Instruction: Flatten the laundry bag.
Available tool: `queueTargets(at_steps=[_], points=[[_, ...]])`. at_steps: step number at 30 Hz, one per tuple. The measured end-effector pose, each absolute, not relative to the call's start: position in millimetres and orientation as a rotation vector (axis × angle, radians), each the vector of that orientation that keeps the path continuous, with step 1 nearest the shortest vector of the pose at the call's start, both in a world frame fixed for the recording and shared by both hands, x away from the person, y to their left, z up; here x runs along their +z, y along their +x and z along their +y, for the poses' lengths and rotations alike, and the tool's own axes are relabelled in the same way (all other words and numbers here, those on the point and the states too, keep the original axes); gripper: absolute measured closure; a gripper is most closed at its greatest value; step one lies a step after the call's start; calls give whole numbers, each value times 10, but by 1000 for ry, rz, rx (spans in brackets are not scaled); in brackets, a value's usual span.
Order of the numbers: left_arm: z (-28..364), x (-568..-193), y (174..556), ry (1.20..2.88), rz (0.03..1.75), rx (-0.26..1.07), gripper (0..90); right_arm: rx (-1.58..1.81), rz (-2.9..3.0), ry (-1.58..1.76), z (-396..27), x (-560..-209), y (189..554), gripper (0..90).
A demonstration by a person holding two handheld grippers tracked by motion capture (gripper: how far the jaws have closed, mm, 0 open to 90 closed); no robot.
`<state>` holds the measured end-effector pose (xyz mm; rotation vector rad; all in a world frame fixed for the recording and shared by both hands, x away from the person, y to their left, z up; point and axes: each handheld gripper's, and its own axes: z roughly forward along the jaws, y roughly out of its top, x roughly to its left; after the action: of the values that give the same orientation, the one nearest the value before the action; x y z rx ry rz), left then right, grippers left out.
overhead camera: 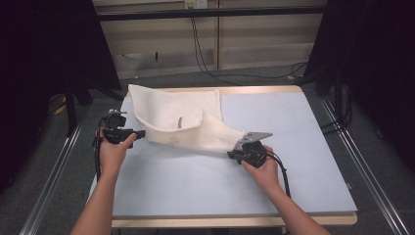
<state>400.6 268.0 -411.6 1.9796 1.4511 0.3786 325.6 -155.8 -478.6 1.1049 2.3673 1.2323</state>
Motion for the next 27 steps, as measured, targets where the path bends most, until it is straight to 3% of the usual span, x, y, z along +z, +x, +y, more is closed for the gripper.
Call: queueTargets(at_steps=[12, 27], points=[[2617, -4053, 3897, 1980, 1386, 301, 326, 1225, 2366, 1105, -1552, -4781, 3251, 853], [2460, -3851, 3828, 2007, 1285, 300, 266, 1226, 2370, 1112, -1556, -4789, 3256, 853]])
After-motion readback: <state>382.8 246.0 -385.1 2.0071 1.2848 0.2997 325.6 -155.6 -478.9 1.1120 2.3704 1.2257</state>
